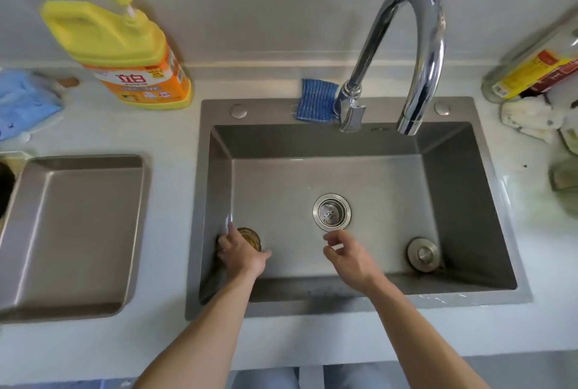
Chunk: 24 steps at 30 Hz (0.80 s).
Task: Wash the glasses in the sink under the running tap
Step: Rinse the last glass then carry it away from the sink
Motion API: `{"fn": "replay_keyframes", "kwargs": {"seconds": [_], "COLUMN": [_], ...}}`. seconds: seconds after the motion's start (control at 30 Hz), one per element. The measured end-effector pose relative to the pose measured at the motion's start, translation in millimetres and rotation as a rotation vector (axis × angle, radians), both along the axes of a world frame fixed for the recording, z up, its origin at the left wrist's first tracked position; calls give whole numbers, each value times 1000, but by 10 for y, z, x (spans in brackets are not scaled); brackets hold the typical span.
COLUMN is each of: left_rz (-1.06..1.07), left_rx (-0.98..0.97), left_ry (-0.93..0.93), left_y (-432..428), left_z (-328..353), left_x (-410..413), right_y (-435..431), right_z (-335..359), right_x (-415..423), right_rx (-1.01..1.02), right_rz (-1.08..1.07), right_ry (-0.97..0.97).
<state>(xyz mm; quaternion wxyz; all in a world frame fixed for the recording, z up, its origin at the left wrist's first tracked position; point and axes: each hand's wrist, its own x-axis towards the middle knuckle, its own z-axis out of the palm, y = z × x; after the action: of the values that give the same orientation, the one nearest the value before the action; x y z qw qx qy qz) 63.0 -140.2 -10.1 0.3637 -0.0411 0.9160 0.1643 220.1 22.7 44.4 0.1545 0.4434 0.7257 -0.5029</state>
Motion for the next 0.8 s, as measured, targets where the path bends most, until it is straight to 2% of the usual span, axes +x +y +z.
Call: {"fn": "replay_keyframes", "kwargs": {"seconds": [0.13,0.33,0.53,0.67,0.8], "left_rz": [-89,-153,-61,-68,-16], "left_rx": [-57,38,286,453,685], "left_ry": [44,41,-33,-51,-153], "left_y": [104,421,994,1259,1419], "left_z": [-65,148,607,905,1203], "left_x": [-45,-128,-88,-120,-127], "right_y": [148,593,1111,1393,1493], "right_z": [-40,127,597,904,1038], "right_x": [-95,-312,-638,-883,-956], "right_rx": [7,24,141,189,134], "right_rz": [-24,-80,-132,-158,-12], "right_ry": [14,104,290,500,474]}}
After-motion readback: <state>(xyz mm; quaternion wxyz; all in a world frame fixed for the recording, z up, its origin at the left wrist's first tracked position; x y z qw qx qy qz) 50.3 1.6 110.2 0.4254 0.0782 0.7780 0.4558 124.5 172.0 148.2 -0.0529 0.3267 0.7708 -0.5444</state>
